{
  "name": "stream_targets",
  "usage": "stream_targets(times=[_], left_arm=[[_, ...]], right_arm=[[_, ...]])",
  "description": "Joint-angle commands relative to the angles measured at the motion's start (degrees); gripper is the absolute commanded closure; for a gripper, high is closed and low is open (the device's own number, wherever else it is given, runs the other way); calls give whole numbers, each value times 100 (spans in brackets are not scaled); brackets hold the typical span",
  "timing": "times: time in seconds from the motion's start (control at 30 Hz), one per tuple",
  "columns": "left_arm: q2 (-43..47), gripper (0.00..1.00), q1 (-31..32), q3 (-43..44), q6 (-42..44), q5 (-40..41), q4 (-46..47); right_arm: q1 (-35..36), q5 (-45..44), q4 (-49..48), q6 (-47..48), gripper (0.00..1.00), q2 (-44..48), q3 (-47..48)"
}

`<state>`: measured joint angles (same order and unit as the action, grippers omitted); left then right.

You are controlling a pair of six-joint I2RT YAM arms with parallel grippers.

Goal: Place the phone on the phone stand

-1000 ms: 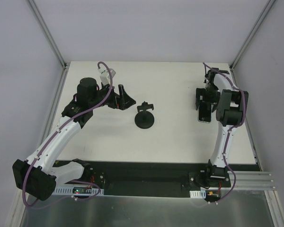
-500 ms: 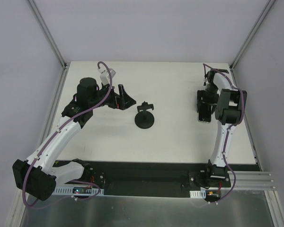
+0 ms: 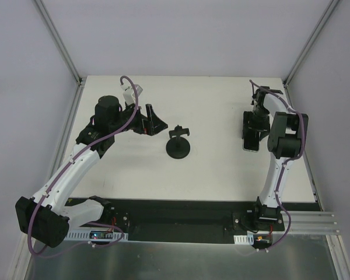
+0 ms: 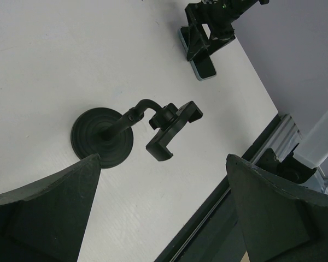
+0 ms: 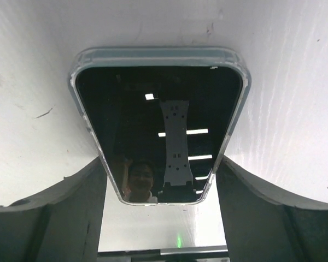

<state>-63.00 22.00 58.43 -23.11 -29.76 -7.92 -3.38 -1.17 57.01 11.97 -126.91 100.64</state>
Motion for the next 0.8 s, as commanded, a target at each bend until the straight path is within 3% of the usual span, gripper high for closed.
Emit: stream_targets(times=[0.0, 0.4, 0.67, 0.77], left_arm=[[-28, 4, -55, 63, 35, -100, 212], [-28, 4, -55, 36, 44, -39, 221], [-10, 4, -64, 36, 9, -39, 256], [-19, 5, -64, 142, -201, -223, 291]], right_arm=[[162, -155, -945, -168, 77, 911, -709], [329, -349, -2844, -371, 87, 2706, -2575], [548, 20, -3995, -370, 90, 4022, -3718], [627, 362, -3970, -484, 90, 4524, -3841]])
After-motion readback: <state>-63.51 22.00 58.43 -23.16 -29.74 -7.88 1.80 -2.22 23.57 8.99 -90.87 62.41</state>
